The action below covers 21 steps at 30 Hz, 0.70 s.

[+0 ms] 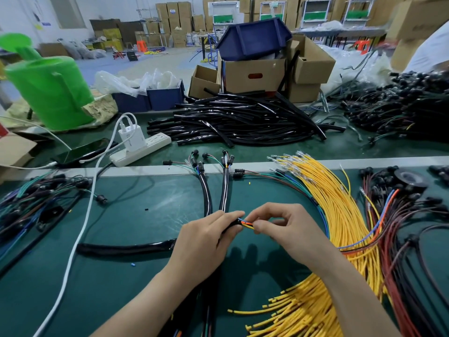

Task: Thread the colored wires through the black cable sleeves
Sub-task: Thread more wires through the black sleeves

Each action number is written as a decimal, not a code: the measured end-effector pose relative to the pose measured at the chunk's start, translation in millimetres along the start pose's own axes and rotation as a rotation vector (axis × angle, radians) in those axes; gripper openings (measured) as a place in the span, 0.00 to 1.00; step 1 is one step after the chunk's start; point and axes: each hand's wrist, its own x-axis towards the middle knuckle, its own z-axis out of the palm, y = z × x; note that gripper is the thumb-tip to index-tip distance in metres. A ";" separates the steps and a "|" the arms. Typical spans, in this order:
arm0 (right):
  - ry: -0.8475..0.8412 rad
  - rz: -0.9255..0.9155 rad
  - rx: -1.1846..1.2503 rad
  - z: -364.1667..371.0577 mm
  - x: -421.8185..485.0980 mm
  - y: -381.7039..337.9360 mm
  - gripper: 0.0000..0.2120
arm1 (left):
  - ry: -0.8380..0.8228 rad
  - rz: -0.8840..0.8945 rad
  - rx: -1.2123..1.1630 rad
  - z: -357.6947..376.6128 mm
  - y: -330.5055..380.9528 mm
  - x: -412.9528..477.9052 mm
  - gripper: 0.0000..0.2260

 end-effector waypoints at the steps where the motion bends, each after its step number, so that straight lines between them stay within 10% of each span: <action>1: -0.001 0.003 -0.007 0.1 0.1 0.5 0.10 | -0.008 0.005 0.004 -0.1 0.3 0.0 0.15; 21: 0.026 0.013 -0.115 -0.2 0.5 2.4 0.06 | -0.051 0.090 -0.001 -6.3 -2.5 0.8 0.13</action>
